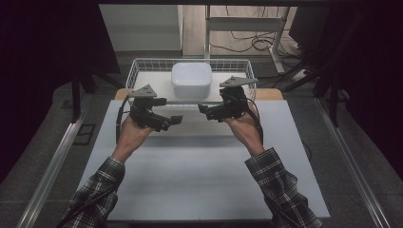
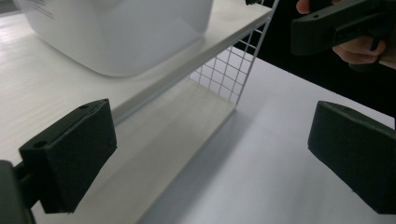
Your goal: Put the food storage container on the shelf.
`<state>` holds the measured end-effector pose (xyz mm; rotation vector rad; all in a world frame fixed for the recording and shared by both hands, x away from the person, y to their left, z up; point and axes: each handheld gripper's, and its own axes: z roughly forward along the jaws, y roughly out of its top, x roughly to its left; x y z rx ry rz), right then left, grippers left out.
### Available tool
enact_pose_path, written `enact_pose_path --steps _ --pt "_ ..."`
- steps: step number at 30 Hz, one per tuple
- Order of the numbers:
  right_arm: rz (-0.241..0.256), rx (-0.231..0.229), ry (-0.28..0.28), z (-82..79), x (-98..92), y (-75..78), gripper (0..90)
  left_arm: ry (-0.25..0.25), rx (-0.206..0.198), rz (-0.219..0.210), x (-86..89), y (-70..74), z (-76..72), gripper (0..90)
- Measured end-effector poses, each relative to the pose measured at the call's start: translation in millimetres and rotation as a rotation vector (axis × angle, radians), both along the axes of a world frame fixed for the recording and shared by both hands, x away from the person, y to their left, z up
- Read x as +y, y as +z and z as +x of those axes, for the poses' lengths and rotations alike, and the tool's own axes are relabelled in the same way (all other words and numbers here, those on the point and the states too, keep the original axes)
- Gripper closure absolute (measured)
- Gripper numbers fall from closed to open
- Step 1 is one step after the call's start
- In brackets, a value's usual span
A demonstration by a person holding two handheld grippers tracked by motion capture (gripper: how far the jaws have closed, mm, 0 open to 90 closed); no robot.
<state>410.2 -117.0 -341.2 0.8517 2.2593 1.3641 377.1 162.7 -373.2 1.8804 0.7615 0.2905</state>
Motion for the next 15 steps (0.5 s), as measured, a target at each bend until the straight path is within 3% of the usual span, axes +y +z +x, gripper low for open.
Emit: enact_pose_path --steps 8,15 --pt "-0.003 0.001 0.009 -9.0 -5.3 -3.5 1.8 -0.026 -0.023 0.014 -5.1 -6.0 -9.3 0.0" --pt "-0.019 -0.017 0.023 -21.2 -11.5 -6.8 1.8 -0.051 -0.005 -0.004 -5.8 -14.2 -17.6 0.0"
